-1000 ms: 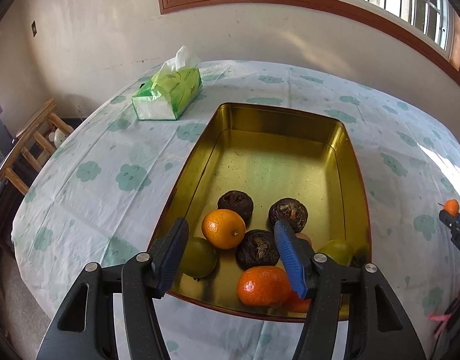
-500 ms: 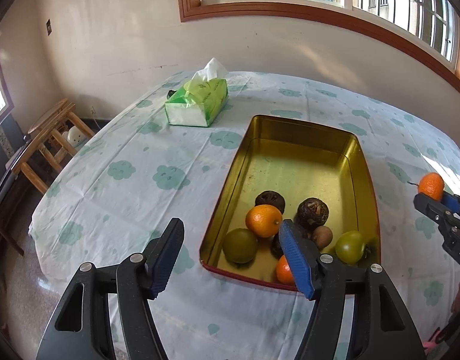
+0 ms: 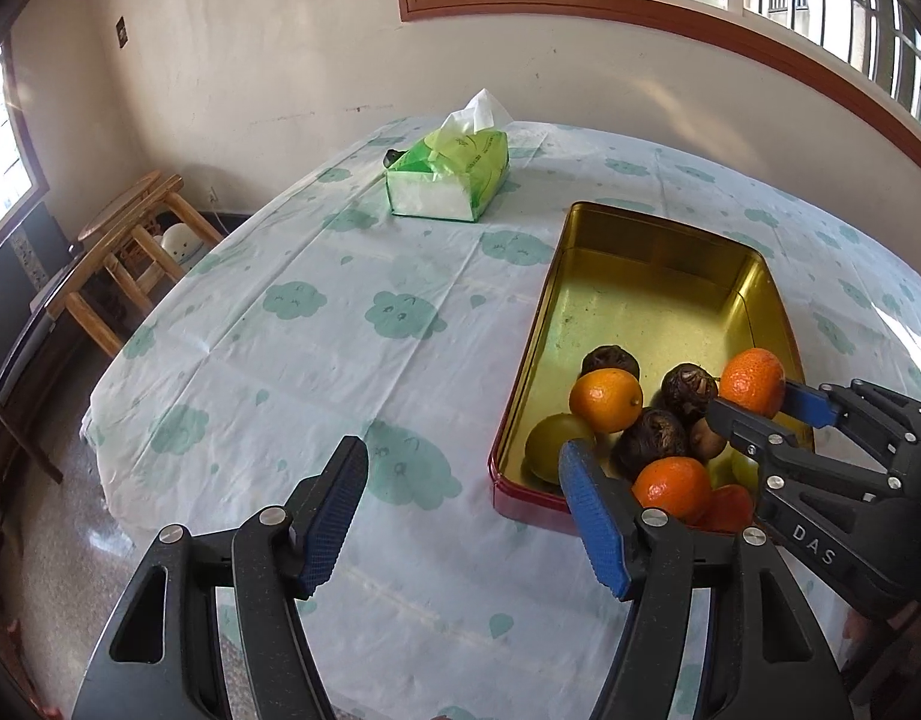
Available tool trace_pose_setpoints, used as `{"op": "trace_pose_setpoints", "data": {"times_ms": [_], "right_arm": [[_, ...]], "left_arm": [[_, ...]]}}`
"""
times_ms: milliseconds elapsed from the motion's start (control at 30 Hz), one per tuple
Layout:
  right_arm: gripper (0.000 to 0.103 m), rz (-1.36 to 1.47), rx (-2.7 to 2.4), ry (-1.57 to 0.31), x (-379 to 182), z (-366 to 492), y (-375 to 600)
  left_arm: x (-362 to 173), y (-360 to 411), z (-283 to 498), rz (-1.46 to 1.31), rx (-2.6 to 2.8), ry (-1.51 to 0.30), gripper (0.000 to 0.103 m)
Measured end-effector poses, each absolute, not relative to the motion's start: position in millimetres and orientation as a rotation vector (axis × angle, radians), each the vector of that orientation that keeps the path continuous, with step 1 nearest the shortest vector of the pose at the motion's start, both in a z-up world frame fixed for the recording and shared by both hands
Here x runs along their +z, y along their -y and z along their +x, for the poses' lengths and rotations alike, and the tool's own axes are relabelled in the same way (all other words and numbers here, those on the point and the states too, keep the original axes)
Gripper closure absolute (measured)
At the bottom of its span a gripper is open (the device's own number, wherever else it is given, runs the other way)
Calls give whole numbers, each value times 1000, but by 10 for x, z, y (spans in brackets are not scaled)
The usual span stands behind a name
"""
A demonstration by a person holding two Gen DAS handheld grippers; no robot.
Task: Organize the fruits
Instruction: 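Carry the tangerine into the gold tin and open the right tool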
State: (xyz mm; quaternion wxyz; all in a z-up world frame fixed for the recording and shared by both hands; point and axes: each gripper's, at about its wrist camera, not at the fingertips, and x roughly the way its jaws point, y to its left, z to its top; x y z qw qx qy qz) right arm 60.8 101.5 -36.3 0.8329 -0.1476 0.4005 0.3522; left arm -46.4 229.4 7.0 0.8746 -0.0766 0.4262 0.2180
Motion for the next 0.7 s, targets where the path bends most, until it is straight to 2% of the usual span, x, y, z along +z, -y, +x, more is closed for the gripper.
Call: {"op": "trace_pose_setpoints", "data": {"times_ms": [433, 500, 567, 700], "right_arm": [[65, -343, 724, -859, -473, 535, -1127], [58, -338, 717, -855, -450, 513, -1129], [45, -326, 707, -840, -396, 490, -1108], [33, -310, 696, -810, -257, 424, -1048]], "left_arm": [[37, -2268, -535, -168, 430, -899, 36], [44, -2270, -551, -174, 424, -899, 36], [54, -2266, -570, -177, 428, -898, 36], [88, -2255, -608, -176, 425, -895, 36]]}}
